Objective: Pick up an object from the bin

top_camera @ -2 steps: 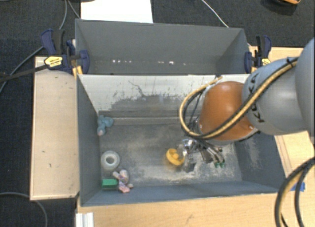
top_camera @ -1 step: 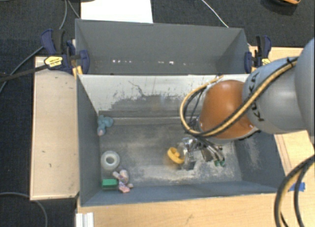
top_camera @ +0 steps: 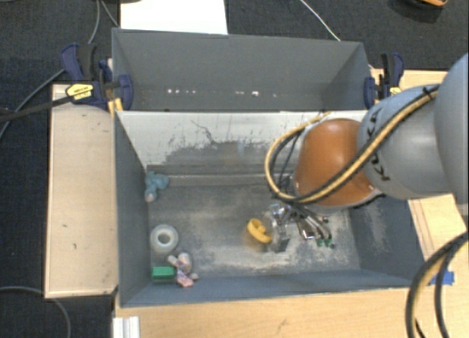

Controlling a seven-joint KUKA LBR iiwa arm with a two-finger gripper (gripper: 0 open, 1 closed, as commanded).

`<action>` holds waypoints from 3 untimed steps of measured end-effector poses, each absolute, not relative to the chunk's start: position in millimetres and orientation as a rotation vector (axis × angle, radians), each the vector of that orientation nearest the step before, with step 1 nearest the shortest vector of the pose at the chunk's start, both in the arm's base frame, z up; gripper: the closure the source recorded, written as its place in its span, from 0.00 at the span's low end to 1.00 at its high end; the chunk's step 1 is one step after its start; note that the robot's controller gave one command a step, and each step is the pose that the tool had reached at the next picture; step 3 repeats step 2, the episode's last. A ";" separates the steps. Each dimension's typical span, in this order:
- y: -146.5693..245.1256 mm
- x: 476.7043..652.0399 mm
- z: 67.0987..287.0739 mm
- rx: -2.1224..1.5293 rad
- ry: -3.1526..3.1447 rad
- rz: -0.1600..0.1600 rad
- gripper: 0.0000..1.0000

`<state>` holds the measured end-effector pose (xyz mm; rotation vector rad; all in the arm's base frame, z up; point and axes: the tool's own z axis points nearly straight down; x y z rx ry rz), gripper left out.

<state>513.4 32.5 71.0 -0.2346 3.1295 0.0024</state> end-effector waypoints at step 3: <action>34.4 522.6 109.7 -0.216 3.125 0.004 1.00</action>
Offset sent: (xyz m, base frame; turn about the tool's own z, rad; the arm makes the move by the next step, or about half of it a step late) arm 0.0079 0.0016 0.0383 0.0118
